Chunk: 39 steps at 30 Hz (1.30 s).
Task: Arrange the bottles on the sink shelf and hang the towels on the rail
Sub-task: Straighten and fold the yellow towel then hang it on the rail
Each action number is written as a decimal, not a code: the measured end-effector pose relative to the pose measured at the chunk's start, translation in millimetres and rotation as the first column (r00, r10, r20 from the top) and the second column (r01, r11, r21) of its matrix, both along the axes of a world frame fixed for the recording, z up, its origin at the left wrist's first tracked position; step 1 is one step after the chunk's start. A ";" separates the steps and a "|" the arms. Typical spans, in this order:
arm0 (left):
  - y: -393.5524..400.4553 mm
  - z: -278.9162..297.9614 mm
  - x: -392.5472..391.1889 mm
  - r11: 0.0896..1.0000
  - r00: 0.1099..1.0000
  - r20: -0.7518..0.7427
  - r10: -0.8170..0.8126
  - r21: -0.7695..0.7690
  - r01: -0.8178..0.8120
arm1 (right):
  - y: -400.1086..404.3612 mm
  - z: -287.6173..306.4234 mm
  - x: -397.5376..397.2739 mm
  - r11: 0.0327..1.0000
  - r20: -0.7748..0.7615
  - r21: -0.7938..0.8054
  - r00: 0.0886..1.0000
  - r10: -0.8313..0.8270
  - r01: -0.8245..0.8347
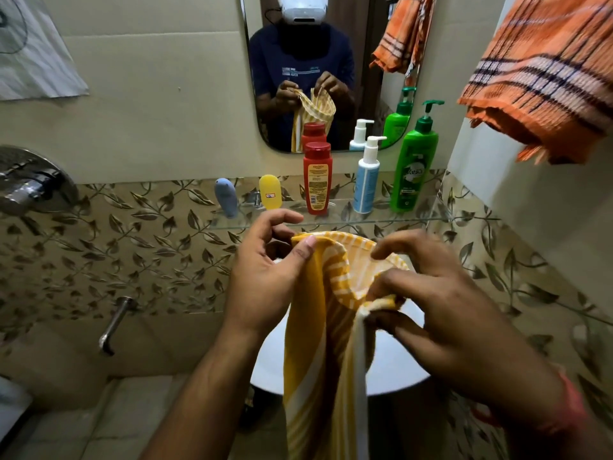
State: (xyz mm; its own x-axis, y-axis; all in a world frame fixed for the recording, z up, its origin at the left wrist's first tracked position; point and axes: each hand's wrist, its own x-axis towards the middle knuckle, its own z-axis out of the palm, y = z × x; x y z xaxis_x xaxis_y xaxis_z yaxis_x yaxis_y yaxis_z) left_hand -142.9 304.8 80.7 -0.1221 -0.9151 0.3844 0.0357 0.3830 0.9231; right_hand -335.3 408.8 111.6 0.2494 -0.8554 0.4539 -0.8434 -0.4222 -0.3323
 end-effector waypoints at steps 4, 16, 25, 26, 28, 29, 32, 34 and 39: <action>4.1 -0.6 -11.1 0.988 0.988 -0.031 -0.153 0.014 0.154 | -20.8 -1.8 22.7 0.999 0.171 0.005 0.985 -0.040 0.040; 7.7 -2.4 -6.9 0.964 0.963 0.050 -0.264 -0.001 0.264 | -41.2 -7.7 43.0 0.964 0.206 0.017 0.943 -0.261 0.264; 1.9 -0.5 -7.4 0.968 0.964 0.088 -0.249 0.008 0.250 | -49.6 -8.0 41.9 0.969 0.210 0.063 0.946 -0.246 0.238; 0.0 -1.8 -7.0 0.966 0.964 0.064 -0.259 0.025 0.257 | -50.0 -7.9 41.2 0.969 0.223 0.048 0.943 -0.246 0.242; -2.9 -2.9 -5.6 0.957 0.957 0.028 -0.289 0.046 0.288 | -50.3 -7.8 39.7 0.967 0.251 0.012 0.935 -0.250 0.255; -3.8 -2.6 -5.0 0.953 0.953 0.031 -0.302 0.037 0.300 | -50.2 -7.8 39.2 0.965 0.250 0.002 0.934 -0.256 0.264; -6.3 -2.0 -6.2 0.963 0.960 0.102 -0.260 -0.049 0.266 | -51.0 -8.0 39.8 0.959 0.179 0.000 0.943 -0.279 0.284; -9.2 -3.1 -8.0 0.975 0.976 0.110 -0.188 -0.095 0.198 | -52.7 -5.8 40.1 0.968 0.145 0.001 0.957 -0.250 0.252; -17.8 -2.5 0.1 0.995 0.996 -0.048 -0.082 -0.062 0.079 | -49.8 6.5 20.2 0.883 0.021 0.469 1.000 -0.001 -0.009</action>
